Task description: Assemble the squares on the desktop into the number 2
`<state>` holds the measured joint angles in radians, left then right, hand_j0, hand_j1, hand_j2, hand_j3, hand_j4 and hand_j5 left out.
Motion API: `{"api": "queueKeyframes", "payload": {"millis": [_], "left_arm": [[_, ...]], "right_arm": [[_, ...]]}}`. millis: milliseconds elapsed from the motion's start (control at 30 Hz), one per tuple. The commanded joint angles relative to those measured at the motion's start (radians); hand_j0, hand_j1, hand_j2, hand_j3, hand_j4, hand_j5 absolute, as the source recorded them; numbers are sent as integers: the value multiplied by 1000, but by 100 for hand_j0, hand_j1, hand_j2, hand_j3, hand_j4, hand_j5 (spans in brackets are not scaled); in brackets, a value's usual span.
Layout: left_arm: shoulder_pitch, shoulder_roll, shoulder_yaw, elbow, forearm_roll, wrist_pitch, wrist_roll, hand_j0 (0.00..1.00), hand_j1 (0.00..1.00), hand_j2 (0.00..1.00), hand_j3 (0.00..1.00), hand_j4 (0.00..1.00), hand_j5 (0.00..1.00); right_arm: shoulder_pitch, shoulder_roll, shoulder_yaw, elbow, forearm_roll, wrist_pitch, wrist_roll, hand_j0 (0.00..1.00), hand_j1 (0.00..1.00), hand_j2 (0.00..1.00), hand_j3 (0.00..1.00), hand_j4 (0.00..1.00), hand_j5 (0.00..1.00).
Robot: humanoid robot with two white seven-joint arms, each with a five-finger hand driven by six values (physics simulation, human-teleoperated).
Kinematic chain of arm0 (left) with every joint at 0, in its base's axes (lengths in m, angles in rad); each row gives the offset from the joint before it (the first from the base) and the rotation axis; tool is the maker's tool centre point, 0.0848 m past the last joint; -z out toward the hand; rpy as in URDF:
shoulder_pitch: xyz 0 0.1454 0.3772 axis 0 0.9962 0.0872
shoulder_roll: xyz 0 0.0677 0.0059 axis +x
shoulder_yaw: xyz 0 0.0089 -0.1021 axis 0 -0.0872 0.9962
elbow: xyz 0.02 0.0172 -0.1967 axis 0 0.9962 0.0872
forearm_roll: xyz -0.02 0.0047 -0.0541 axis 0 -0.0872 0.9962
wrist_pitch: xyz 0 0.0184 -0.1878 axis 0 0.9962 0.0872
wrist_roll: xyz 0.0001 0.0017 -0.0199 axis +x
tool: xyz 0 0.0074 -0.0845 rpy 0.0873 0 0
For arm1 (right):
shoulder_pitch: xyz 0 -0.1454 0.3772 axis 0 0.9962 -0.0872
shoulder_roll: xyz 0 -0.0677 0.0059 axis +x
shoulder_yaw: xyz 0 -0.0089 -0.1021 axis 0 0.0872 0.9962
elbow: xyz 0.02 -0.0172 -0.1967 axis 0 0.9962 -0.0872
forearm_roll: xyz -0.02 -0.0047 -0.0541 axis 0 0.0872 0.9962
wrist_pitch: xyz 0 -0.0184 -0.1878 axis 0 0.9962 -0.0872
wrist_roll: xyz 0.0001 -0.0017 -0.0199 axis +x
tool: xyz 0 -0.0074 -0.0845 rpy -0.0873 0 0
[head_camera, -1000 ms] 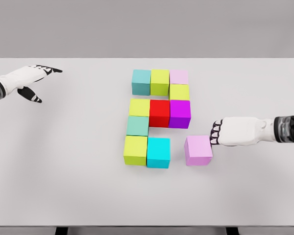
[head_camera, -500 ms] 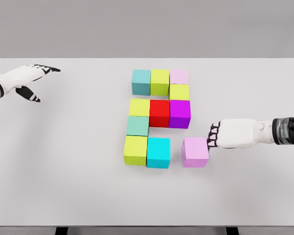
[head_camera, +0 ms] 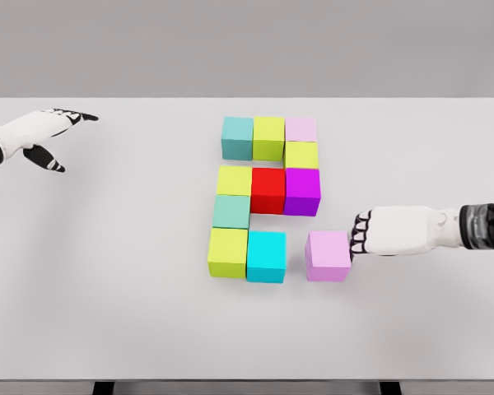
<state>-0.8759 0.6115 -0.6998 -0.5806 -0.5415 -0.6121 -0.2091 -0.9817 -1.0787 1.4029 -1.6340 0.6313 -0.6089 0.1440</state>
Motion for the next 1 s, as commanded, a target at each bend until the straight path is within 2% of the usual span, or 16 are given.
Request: {"api": "queueKeyframes", "payload": {"millis": [0,500,967], "left_arm": [[0,1,3,-1,8,1,1,100,100,100,100,100,100],[0,5,11,1,9,1,2,100,100,100,100,100,100],[0,7,25,16,9,1,2,100,100,100,100,100,100]], "right_arm": [[0,3,1,-4,-15,-2,0,72,72,72,72,72,72],[0,16,-1,-29,-21,-2,0,72,72,72,72,72,72],[12,-10,-1,-53,-18,-2,2,72,72,72,72,72,72]]}}
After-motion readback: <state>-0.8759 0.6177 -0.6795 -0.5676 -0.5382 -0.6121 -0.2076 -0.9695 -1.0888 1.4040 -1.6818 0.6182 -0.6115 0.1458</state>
